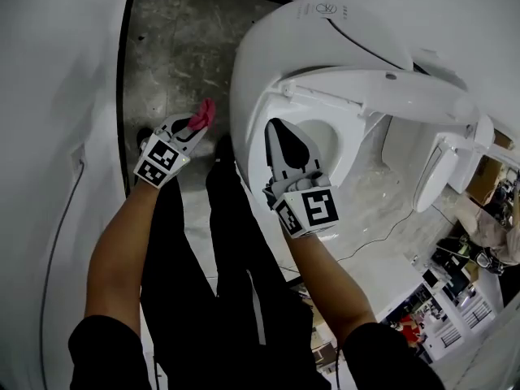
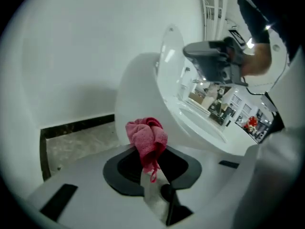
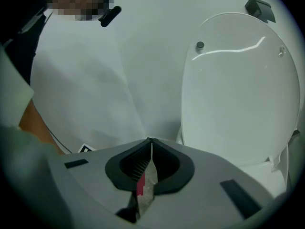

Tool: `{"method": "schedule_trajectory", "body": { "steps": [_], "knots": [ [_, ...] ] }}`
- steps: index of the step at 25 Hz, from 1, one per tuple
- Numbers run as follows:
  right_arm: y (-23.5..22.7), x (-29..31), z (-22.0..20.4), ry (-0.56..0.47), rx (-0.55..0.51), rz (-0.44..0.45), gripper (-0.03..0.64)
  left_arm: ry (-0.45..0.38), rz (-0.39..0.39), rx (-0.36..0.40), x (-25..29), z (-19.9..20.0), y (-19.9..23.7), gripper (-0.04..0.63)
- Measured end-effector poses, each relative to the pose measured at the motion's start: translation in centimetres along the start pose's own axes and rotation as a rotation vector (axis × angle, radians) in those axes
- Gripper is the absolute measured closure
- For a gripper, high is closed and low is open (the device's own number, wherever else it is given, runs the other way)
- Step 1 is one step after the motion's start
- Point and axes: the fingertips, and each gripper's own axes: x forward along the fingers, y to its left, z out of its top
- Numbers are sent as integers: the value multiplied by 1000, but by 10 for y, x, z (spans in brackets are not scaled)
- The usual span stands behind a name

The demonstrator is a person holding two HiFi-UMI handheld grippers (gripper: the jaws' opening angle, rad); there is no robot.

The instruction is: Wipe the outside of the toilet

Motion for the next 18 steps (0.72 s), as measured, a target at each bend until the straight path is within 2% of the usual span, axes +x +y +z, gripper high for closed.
{"method": "schedule_trajectory", "body": {
  "steps": [3, 5, 9, 12, 15, 18],
  "knots": [
    [2, 7, 9, -8, 6, -15, 580, -66, 82, -67, 7, 38, 43, 505],
    [4, 13, 10, -2, 12, -34, 580, -86, 97, -80, 18, 56, 60, 505],
    [-5, 25, 4, 12, 64, -140, 580, -73, 57, 34, 50, 84, 72, 505],
    [-13, 33, -2, 14, 104, -208, 580, -76, 69, 67, 70, 103, 92, 505],
    [-16, 37, -10, 20, 123, -229, 580, -85, 90, 74, 86, 119, 120, 505],
    [-21, 39, -17, 27, 124, -242, 580, -64, 63, 139, 104, 132, 135, 505]
  ]
}}
